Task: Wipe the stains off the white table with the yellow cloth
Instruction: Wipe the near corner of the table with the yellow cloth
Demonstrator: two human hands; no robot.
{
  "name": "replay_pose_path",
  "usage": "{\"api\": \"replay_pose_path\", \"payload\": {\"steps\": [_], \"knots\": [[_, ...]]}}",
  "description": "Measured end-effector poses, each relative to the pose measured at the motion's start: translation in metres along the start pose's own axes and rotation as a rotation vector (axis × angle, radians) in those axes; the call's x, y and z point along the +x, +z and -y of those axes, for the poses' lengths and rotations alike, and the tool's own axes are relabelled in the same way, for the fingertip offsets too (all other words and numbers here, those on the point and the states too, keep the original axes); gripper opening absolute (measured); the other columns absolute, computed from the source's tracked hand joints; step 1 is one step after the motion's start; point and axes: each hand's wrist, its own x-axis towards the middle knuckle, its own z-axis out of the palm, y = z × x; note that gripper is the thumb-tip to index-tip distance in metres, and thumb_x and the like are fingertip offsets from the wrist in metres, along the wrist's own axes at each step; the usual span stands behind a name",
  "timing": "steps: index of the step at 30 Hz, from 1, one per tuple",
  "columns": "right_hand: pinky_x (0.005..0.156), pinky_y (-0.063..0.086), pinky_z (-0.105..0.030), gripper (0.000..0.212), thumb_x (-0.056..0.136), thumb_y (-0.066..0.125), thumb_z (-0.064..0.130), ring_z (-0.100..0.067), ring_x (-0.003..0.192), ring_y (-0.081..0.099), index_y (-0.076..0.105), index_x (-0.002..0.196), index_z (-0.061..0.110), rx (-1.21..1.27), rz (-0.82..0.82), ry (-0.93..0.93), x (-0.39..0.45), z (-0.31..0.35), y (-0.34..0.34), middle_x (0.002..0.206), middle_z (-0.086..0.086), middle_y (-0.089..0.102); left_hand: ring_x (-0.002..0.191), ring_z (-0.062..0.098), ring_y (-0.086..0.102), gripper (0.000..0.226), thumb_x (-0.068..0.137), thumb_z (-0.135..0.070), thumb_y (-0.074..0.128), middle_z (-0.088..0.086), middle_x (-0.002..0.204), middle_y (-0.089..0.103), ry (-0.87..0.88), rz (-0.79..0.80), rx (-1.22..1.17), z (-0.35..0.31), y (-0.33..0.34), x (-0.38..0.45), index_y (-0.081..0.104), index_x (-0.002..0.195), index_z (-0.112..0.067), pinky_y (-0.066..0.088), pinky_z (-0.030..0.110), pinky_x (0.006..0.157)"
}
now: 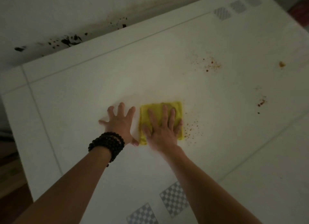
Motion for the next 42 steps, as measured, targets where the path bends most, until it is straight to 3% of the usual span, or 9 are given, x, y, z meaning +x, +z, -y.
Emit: {"api": "replay_pose_path", "payload": {"steps": [8,13,19,25,28,34,42], "knots": [[0.112,-0.026,-0.063,0.068,0.098,0.017,0.068,-0.031,0.142,-0.043,-0.014,0.155,0.046,-0.012,-0.003,-0.051,0.048,0.011,-0.023,0.162,-0.002,-0.037,0.143,0.038,-0.006,0.129,0.056,-0.061,0.082,0.000,0.158,-0.013,0.006,-0.025,-0.027,0.001,0.005,0.002,-0.005,0.148,-0.039,0.031,0.071,0.102],[0.112,-0.028,-0.060,0.067,0.098,0.015,0.069,-0.027,0.141,-0.045,-0.014,0.155,0.048,0.026,-0.011,-0.051,-0.007,-0.004,0.000,0.162,0.002,-0.037,0.147,0.032,-0.005,0.115,0.064,-0.061,0.077,0.005,0.161,-0.007,0.010,-0.155,-0.124,0.009,0.024,-0.015,0.007,0.151,-0.037,0.019,0.065,0.112],[0.112,-0.028,-0.057,0.065,0.098,0.019,0.070,-0.023,0.142,-0.045,-0.012,0.153,0.053,0.075,-0.059,0.075,-0.099,-0.034,0.044,0.163,0.005,-0.034,0.147,0.033,-0.001,0.083,0.090,-0.040,0.061,0.010,0.160,-0.009,0.114,-0.216,-0.131,-0.014,0.043,-0.048,0.007,0.152,-0.028,0.017,0.061,0.115],[0.110,-0.030,-0.055,0.066,0.096,0.020,0.073,-0.021,0.142,-0.044,-0.017,0.149,0.058,0.097,-0.098,0.183,-0.133,-0.054,0.058,0.163,0.008,-0.033,0.147,0.031,-0.005,0.098,0.083,-0.055,0.064,0.004,0.161,-0.011,0.268,-0.124,-0.109,-0.049,0.038,-0.052,-0.002,0.152,-0.033,0.011,0.063,0.114],[0.109,-0.030,-0.059,0.065,0.097,0.020,0.071,-0.022,0.139,-0.048,-0.014,0.150,0.057,0.135,-0.064,0.196,-0.120,-0.059,0.050,0.161,0.008,-0.037,0.147,0.031,-0.004,0.112,0.072,-0.063,0.070,0.003,0.160,-0.011,0.264,-0.127,-0.086,-0.055,0.022,-0.035,-0.004,0.152,-0.034,0.014,0.065,0.112],[0.110,-0.028,-0.062,0.066,0.097,0.026,0.071,-0.026,0.145,-0.039,-0.008,0.152,0.056,0.154,-0.084,0.181,-0.050,-0.074,0.009,0.163,0.005,-0.033,0.146,0.034,-0.009,0.125,0.064,-0.064,0.076,0.001,0.159,-0.017,0.204,-0.071,-0.073,-0.072,-0.012,0.005,-0.010,0.150,-0.037,0.016,0.072,0.108],[0.107,-0.031,-0.058,0.065,0.097,0.027,0.068,-0.028,0.146,-0.038,-0.001,0.154,0.054,0.049,-0.055,-0.014,0.057,-0.093,-0.054,0.165,0.004,-0.029,0.134,0.037,0.015,0.096,0.071,-0.060,0.073,0.000,0.155,0.009,0.039,-0.195,-0.187,-0.097,-0.018,0.046,0.023,0.148,-0.033,0.032,0.071,0.098]]}}
